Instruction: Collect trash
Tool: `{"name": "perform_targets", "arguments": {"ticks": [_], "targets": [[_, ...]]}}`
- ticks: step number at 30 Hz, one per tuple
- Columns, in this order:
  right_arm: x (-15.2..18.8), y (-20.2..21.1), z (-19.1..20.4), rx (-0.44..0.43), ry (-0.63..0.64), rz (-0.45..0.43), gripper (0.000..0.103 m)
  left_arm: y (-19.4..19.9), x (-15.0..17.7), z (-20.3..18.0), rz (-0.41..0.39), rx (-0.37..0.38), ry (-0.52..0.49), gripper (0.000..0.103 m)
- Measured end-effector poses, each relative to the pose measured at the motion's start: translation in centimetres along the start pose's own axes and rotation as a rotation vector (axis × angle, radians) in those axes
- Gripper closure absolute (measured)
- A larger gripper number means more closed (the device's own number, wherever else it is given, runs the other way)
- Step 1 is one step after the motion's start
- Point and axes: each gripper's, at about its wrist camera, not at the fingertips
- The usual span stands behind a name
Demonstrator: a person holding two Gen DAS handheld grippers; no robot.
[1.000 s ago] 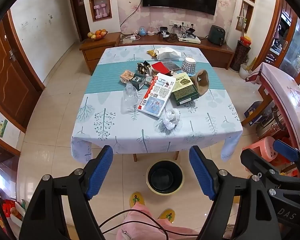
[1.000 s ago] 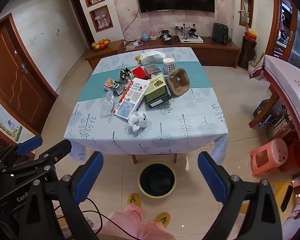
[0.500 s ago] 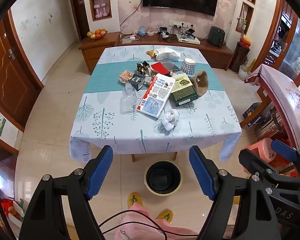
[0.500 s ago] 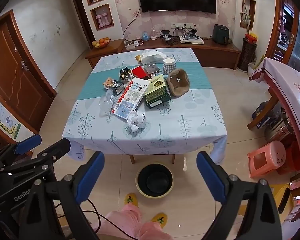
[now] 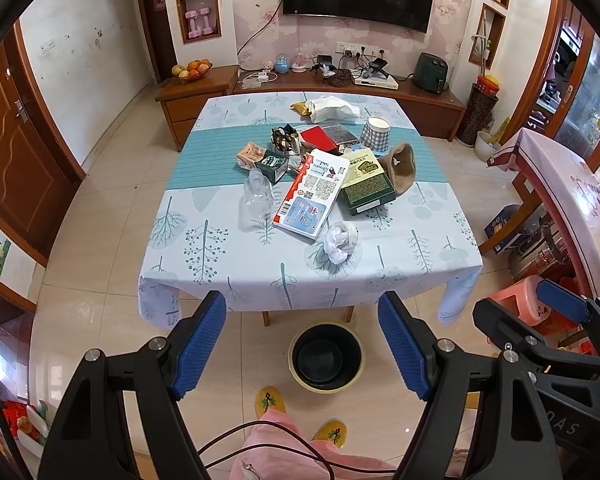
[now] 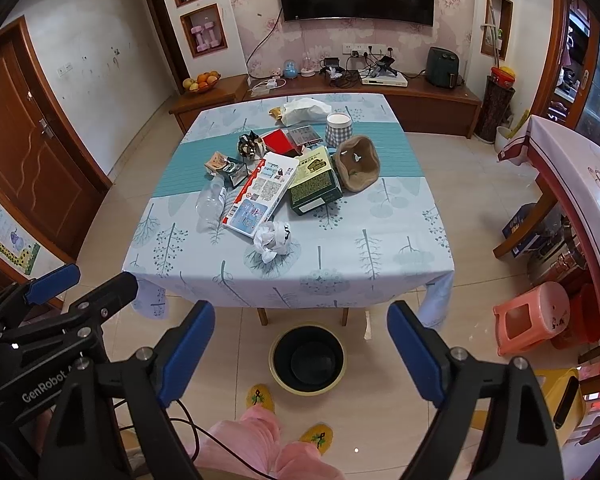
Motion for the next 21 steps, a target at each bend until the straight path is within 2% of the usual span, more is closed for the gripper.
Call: {"name": "perform_targets", "arguments": {"ticks": [10,16,21], "targets": [[0.0,-0.3,0.0,-0.002,-0.001,0.005,0.017,0.0,0.0,0.0,0.000,0.002,0.002,0.026],[-0.7,-1.2,0.4,-0.001,-0.004,0.020,0.026,0.1,-0.1,-0.1,0.000,0.004,-0.003,0.026],[-1.2,-1.6,0.9,-0.005,-0.010,0.013,0.026,0.0,-1.9,-0.3,-0.005,-0.004,-0.013,0.026]]}}
Point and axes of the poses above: each gripper's, at about its wrist camera, not at the fingertips, and y roughly against the way its jaws point, z to its left, x to its underside, and after that the axes turned 6 degrees about x, right-handed
